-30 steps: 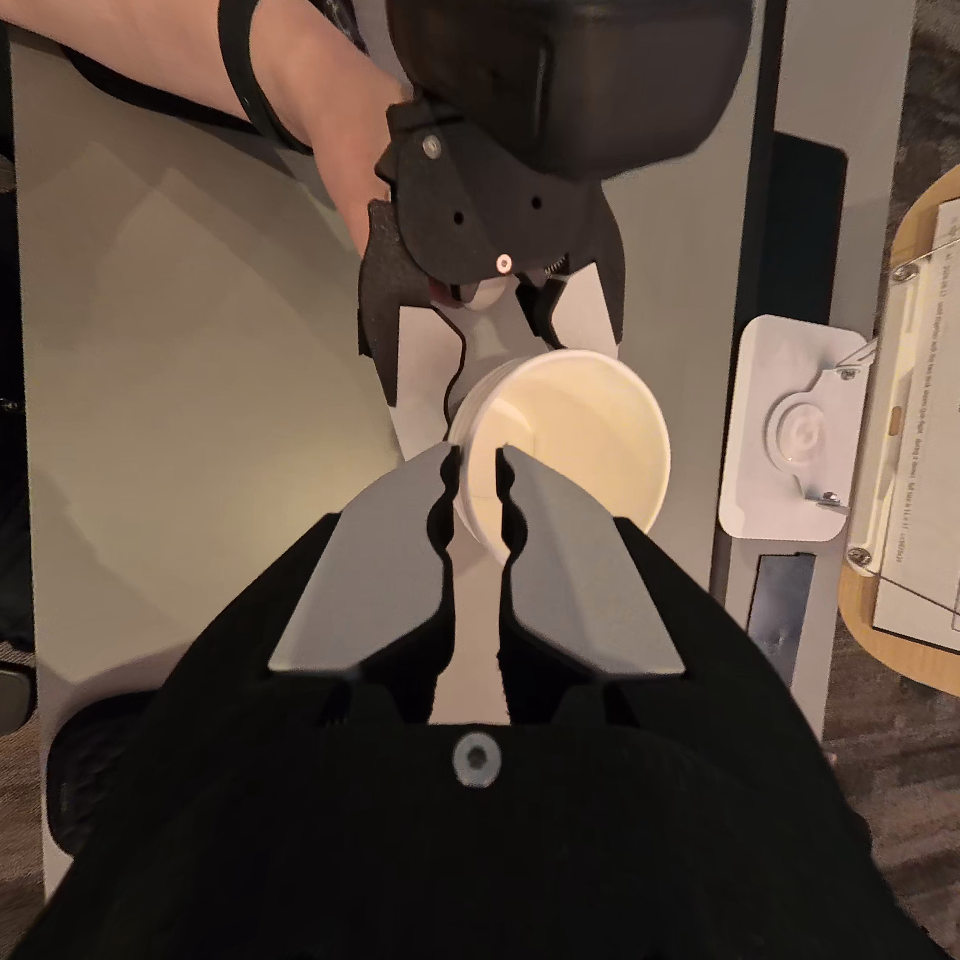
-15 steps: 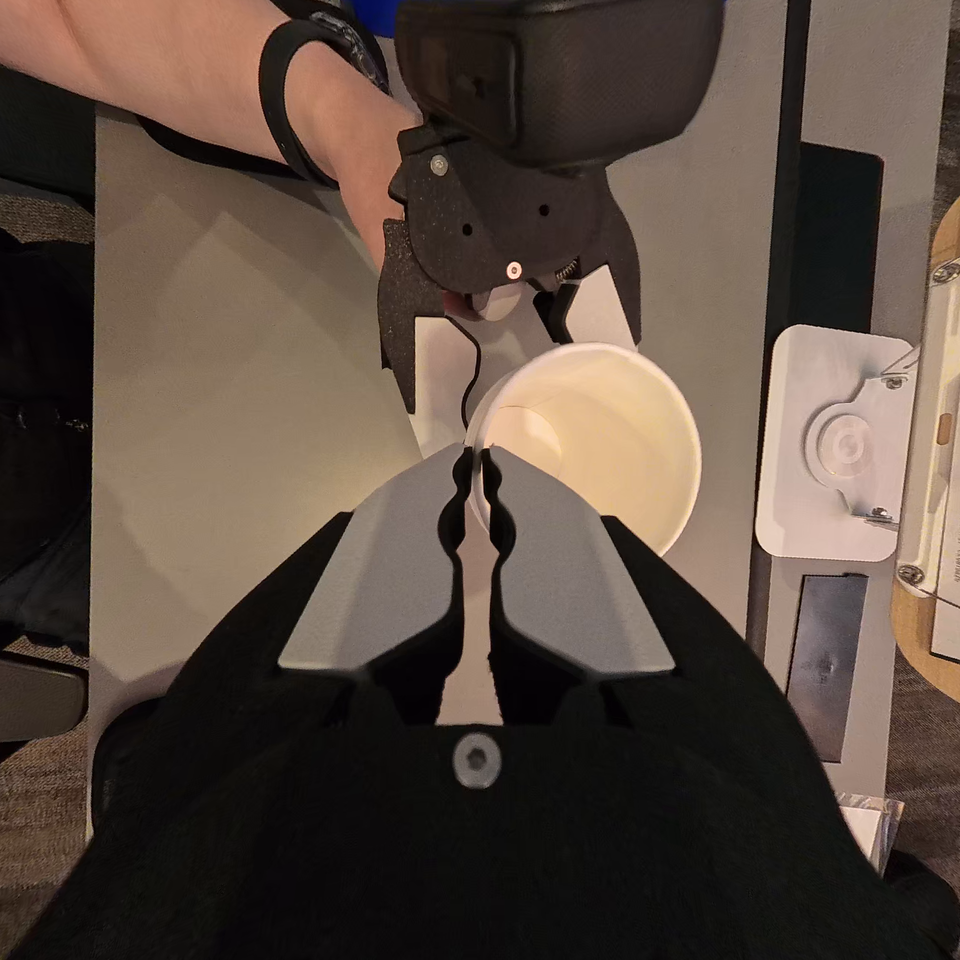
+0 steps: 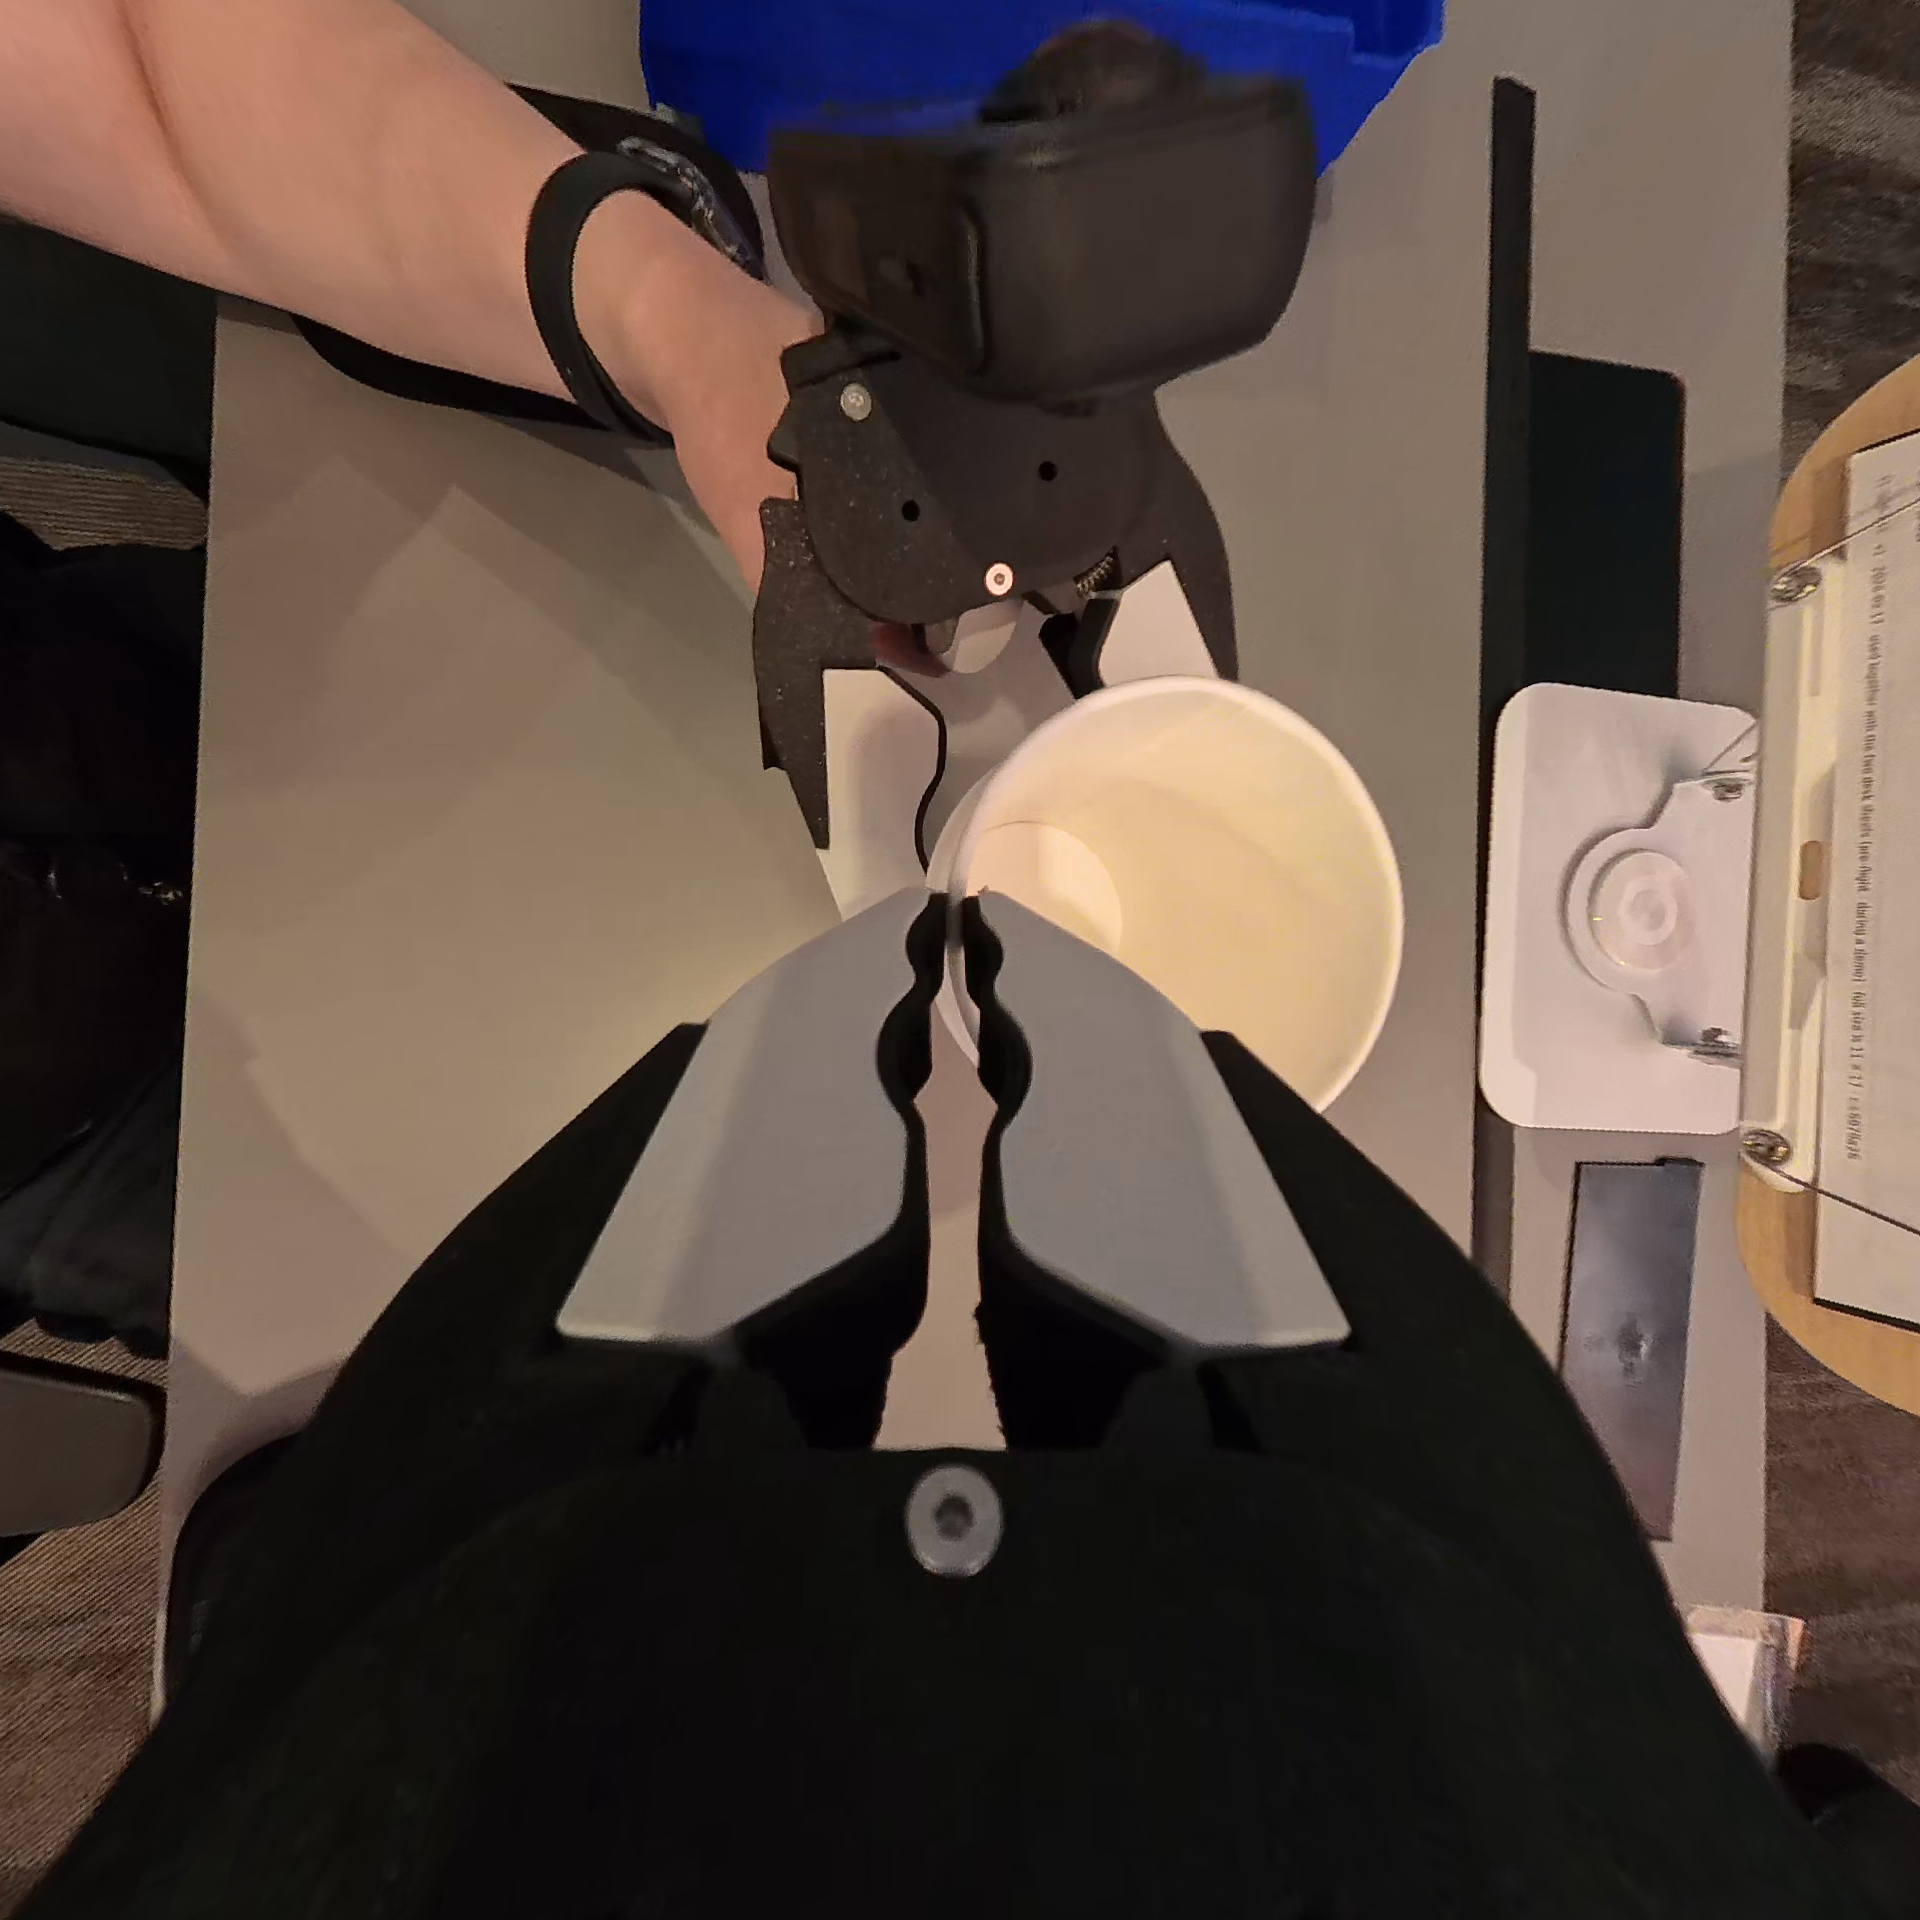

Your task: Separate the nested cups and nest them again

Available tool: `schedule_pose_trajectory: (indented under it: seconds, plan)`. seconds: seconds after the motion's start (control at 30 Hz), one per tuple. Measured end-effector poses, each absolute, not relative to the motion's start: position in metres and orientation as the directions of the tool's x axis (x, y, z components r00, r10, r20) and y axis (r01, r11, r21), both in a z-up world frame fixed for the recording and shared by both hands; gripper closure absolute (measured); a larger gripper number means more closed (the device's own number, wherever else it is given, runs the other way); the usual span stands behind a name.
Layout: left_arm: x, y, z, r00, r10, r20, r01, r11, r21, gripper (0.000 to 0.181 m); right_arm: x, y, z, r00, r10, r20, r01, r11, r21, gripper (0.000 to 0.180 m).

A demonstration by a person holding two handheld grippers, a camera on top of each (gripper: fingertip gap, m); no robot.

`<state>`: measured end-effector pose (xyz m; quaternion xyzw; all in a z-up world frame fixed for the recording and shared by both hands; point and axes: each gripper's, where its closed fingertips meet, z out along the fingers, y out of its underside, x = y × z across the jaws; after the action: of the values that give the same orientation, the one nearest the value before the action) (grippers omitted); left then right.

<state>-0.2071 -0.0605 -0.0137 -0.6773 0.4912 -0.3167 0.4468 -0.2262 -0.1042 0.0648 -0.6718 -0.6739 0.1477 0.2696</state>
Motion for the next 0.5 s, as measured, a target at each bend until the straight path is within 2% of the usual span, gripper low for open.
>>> schedule_pose_trajectory:
  seconds: [0.17, 0.5]
  plan:
    - [-0.207, -0.059, -0.017, 0.317, -0.948, -0.002, -0.386, -0.127, -0.914, 0.091, -0.221, -0.101, 0.083, 0.077, 0.971, 0.224, 0.807, 0.071, -0.586, 0.177]
    - [-0.199, -0.066, -0.024, 0.291, -0.957, -0.006, -0.395, -0.115, -0.911, 0.091, -0.171, -0.107, 0.156, 0.218, 0.916, 0.338, 0.734, 0.074, -0.675, 0.177]
